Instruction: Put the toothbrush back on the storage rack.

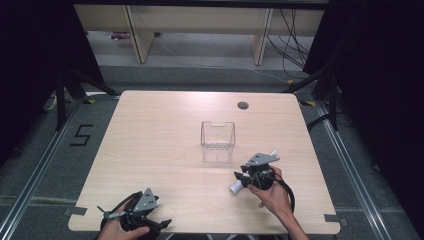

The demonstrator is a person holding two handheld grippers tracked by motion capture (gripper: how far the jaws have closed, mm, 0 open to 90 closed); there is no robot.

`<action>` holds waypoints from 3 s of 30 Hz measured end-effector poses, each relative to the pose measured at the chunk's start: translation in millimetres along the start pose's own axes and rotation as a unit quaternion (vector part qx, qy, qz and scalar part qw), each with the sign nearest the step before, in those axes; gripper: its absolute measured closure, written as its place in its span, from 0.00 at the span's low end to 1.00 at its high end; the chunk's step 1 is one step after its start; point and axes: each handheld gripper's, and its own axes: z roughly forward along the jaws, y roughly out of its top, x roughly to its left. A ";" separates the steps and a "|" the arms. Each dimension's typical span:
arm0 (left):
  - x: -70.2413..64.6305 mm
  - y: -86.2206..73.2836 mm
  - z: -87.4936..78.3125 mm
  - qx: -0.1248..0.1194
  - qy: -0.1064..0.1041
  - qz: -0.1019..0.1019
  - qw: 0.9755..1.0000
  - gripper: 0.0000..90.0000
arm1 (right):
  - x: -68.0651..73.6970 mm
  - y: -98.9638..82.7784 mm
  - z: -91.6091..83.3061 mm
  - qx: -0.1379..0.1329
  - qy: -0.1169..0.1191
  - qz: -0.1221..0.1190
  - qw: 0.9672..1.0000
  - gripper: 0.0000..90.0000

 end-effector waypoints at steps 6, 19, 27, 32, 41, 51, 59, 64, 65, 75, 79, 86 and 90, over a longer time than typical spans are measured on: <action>-2.0 0.0 -0.3 -0.006 0.004 -0.007 1.000 0.16 | 8.5 2.5 9.4 0.011 0.012 -0.023 1.000 0.85; -1.1 0.1 -1.0 -0.005 0.002 -0.003 1.000 0.16 | 17.1 1.2 20.3 0.031 0.031 -0.042 0.998 0.94; -1.6 1.1 -1.2 -0.007 0.002 0.004 1.000 0.16 | 16.1 -3.2 25.6 0.030 0.032 -0.056 0.997 0.97; -1.4 0.5 -1.4 -0.007 0.002 0.002 1.000 0.16 | 15.2 -2.9 25.4 0.037 0.039 -0.059 0.997 0.98; -1.9 0.7 -1.2 -0.007 0.000 0.002 1.000 0.16 | 14.2 -4.8 25.3 0.043 0.044 -0.053 0.997 0.99; -2.5 1.2 -1.7 -0.008 0.000 0.005 1.000 0.16 | 12.4 -9.8 19.2 0.044 0.052 -0.037 0.997 0.98; -2.9 1.0 -1.3 -0.008 0.000 0.001 1.000 0.16 | 9.3 -18.3 8.6 0.052 0.057 -0.038 0.996 0.98; -3.8 0.7 -1.1 -0.009 0.000 -0.004 1.000 0.16 | 7.8 -21.5 3.2 0.054 0.057 -0.041 0.996 0.97; -3.2 1.0 -1.6 -0.008 0.001 0.000 1.000 0.16 | 8.1 -22.9 3.1 0.047 0.053 -0.041 0.997 0.97; -3.6 0.9 -2.0 -0.009 0.001 -0.003 1.000 0.16 | 8.5 -31.0 -4.3 0.057 0.054 -0.036 0.996 0.96; -3.4 1.0 -2.1 -0.008 0.000 0.000 1.000 0.16 | 6.2 -33.9 -9.5 0.057 0.049 -0.028 0.997 0.96; -2.9 1.2 -2.3 -0.009 0.001 0.004 1.000 0.16 | 1.5 -37.3 -12.8 0.051 0.043 -0.032 0.997 0.96; -3.5 1.0 -2.1 -0.009 0.000 -0.001 1.000 0.16 | 0.0 -38.2 -17.3 0.063 0.046 -0.021 0.997 0.96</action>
